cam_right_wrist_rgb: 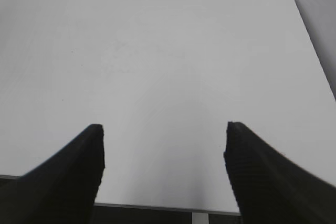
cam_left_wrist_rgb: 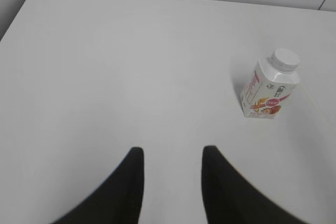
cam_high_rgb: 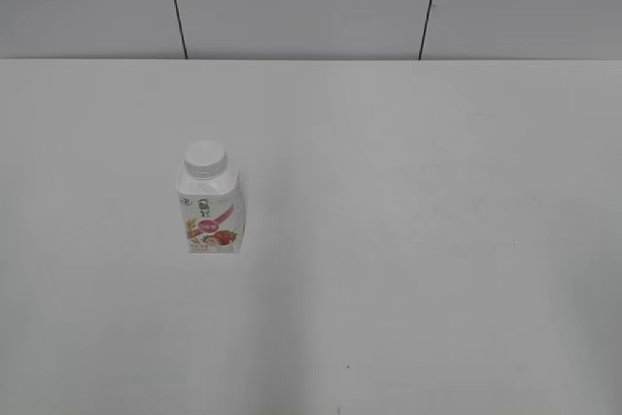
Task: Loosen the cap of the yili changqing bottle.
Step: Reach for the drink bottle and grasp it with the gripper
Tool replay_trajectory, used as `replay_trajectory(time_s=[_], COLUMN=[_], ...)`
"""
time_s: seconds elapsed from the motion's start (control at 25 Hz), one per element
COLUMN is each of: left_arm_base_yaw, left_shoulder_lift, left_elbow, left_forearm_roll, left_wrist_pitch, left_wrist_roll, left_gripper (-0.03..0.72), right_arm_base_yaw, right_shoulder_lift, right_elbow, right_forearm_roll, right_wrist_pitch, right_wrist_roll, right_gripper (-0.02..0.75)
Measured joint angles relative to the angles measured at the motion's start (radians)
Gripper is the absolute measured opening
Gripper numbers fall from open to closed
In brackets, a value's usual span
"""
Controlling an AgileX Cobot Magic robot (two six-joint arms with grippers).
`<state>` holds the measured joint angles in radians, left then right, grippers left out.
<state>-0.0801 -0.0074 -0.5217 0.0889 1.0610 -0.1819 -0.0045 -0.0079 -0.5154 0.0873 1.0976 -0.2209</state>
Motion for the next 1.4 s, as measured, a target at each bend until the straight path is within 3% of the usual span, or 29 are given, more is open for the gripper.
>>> replay_trajectory(time_s=[1.4], left_arm_base_yaw=[0.000], left_shoulder_lift=[0.024], left_elbow=[-0.031], left_forearm_roll=[0.024], left_wrist_pitch=[-0.063], left_wrist_roll=[0.025], left_gripper=[0.239], right_arm_base_yaw=[0.000], right_shoulder_lift=[0.000], right_elbow=[0.000], right_forearm_roll=[0.000], right_wrist_pitch=[0.000], right_wrist_roll=[0.000], right_gripper=[0.566])
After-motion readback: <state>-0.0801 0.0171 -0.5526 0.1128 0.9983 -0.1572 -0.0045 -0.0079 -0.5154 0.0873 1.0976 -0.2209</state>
